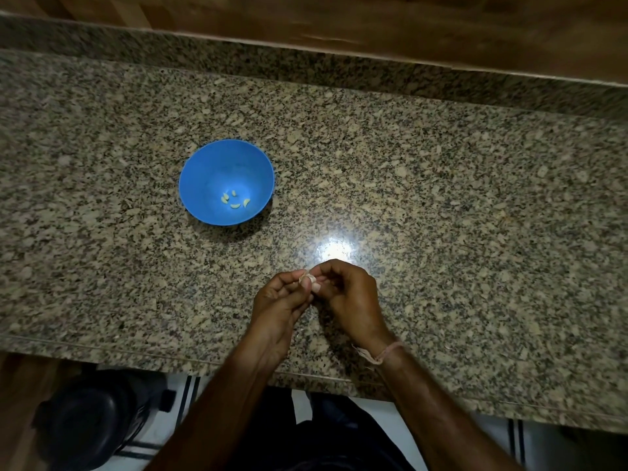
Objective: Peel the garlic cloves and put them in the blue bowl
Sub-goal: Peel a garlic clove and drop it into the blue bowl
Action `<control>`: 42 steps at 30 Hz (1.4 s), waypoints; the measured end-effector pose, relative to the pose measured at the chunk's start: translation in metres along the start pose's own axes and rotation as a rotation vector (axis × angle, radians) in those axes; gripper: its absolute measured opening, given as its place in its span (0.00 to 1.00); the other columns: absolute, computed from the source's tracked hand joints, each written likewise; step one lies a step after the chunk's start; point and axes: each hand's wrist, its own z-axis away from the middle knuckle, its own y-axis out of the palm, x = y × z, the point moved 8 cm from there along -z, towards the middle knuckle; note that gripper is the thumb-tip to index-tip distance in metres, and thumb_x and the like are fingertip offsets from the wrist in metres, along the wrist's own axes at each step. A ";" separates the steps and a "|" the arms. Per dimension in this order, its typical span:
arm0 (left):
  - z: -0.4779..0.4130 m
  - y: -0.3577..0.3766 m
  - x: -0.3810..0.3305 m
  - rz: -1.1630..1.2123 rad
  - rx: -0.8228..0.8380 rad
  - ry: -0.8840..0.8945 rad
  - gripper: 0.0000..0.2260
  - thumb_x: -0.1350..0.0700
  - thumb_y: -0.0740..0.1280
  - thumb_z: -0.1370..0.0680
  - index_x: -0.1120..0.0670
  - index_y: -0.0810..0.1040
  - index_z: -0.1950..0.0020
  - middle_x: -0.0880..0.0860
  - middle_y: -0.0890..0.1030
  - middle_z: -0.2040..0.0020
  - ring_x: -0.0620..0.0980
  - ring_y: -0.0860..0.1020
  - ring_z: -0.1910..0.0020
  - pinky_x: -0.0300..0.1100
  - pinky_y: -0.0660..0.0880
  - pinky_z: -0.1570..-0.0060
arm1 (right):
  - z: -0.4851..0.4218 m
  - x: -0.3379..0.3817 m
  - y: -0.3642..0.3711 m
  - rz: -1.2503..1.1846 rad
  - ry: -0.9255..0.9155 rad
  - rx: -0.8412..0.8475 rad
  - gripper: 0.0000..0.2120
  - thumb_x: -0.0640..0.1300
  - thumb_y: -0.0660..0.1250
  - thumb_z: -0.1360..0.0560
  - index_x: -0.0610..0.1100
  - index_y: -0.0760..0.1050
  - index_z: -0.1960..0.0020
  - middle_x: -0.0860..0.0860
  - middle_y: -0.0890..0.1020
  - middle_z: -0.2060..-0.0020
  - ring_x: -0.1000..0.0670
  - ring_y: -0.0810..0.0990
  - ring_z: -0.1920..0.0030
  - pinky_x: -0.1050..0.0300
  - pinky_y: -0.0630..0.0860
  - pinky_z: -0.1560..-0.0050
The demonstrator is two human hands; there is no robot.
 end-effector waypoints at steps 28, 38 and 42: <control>0.008 -0.005 0.007 0.055 -0.067 -0.028 0.14 0.60 0.76 0.33 0.60 0.84 0.49 0.58 0.87 0.51 0.50 0.86 0.50 0.43 0.82 0.43 | 0.026 0.018 0.004 0.378 -0.472 -0.062 0.10 0.44 0.68 0.16 0.44 0.84 0.39 0.48 0.87 0.50 0.51 0.85 0.53 0.55 0.81 0.52; 0.013 -0.013 0.011 -0.016 -0.080 -0.041 0.16 0.59 0.77 0.32 0.62 0.85 0.46 0.59 0.87 0.49 0.51 0.87 0.50 0.37 0.83 0.53 | 0.024 0.011 0.001 0.304 -0.403 0.070 0.09 0.45 0.68 0.16 0.46 0.85 0.40 0.51 0.88 0.51 0.53 0.86 0.52 0.51 0.82 0.50; 0.013 -0.009 0.013 -0.045 -0.095 -0.026 0.12 0.60 0.76 0.29 0.61 0.84 0.46 0.59 0.87 0.49 0.52 0.87 0.50 0.39 0.83 0.51 | 0.024 0.006 -0.001 0.316 -0.392 0.036 0.09 0.46 0.68 0.17 0.45 0.85 0.42 0.50 0.88 0.53 0.52 0.86 0.54 0.49 0.82 0.53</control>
